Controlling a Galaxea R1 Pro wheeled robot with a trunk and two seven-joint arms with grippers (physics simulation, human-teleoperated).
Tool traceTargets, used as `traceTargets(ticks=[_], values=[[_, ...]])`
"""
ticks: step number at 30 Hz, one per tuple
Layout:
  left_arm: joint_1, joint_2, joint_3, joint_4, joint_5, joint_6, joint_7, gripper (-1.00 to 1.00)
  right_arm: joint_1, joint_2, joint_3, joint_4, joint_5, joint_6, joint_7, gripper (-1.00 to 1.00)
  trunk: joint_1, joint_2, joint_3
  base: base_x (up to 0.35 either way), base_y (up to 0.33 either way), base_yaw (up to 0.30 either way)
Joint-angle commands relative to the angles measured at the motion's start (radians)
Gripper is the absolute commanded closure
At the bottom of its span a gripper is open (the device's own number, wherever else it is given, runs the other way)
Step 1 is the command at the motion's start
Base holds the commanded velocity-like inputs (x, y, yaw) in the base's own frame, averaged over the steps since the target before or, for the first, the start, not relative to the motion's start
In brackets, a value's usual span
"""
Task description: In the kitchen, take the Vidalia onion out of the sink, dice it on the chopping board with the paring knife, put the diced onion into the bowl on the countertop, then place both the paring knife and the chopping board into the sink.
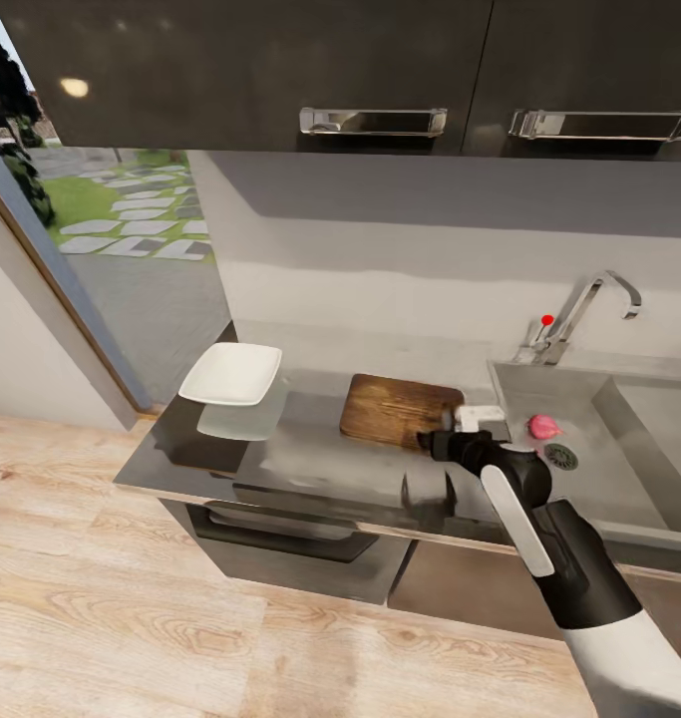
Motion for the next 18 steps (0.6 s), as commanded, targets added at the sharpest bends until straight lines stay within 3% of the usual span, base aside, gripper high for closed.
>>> traceTargets(ticks=[1, 4, 18], values=[[0.001, 0.000, 0.000, -0.001, 0.004, -0.001, 0.000, -1.00, 0.017, -0.001, 0.002, -0.011, -0.010, -0.007, -0.010, -1.00, 0.001, -0.002, -0.002, 0.000, 0.000, 0.000], [0.000, 0.000, 0.000, -0.001, 0.004, -0.001, 0.001, -1.00, 0.069, -0.002, 0.002, -0.034, -0.011, -0.064, -0.011, -1.00, 0.001, -0.002, -0.002, 0.000, 0.000, 0.000], [0.000, 0.000, 0.000, -0.001, 0.004, -0.001, 0.001, -1.00, 0.235, -0.002, 0.003, -0.074, -0.011, -0.194, -0.012, -1.00, 0.001, -0.002, -0.002, 0.000, 0.000, 0.000]])
